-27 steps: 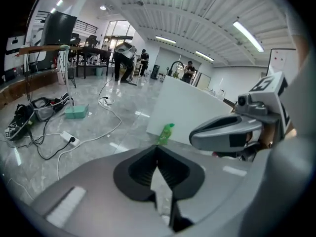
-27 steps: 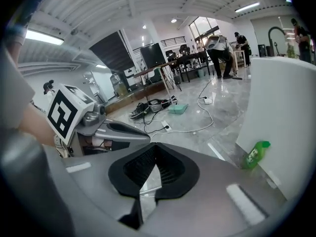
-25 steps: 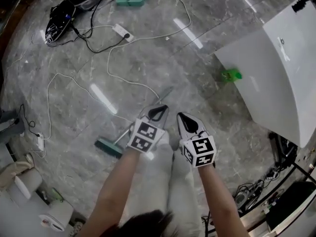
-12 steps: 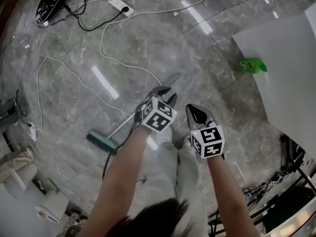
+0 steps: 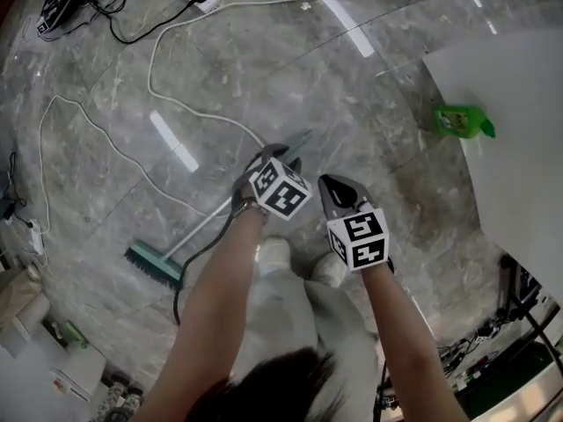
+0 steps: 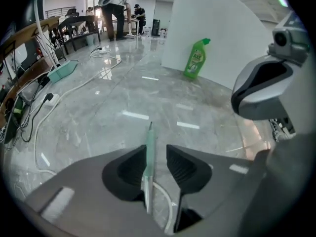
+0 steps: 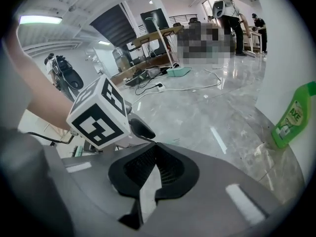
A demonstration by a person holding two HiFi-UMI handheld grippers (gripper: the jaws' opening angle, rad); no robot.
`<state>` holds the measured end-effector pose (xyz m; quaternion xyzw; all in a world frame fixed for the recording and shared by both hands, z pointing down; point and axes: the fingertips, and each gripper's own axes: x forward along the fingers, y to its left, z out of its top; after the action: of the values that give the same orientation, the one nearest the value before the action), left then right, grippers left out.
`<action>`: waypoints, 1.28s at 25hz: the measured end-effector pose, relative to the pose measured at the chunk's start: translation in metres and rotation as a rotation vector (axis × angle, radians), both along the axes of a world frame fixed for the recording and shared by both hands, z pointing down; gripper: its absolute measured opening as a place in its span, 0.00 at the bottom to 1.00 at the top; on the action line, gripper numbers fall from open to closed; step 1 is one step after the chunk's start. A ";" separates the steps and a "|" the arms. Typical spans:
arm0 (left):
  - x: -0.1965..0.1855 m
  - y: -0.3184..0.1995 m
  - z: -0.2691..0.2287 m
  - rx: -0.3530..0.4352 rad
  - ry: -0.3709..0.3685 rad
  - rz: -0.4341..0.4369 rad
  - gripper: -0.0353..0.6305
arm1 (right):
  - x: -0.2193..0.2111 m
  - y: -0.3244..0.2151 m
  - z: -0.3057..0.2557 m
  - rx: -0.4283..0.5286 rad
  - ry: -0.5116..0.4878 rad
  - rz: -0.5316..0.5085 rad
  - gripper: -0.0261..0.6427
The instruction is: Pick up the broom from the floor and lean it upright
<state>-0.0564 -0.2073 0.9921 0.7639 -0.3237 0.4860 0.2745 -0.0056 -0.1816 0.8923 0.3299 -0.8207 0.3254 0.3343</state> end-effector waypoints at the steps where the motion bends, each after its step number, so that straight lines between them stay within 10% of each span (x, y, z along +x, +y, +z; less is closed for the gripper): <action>1: -0.003 0.000 0.010 -0.005 -0.019 -0.003 0.24 | 0.000 -0.002 0.005 0.002 0.003 -0.010 0.04; 17: 0.000 -0.006 0.055 -0.053 -0.132 0.050 0.18 | 0.014 -0.028 0.018 0.061 0.012 -0.055 0.04; 32: 0.039 -0.025 -0.098 0.110 -0.011 0.064 0.18 | 0.030 -0.007 -0.097 0.087 -0.026 0.002 0.04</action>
<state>-0.0173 -0.2319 0.8942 0.7852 -0.3267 0.4804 0.2146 0.0242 -0.1886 0.7948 0.3406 -0.8381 0.2940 0.3085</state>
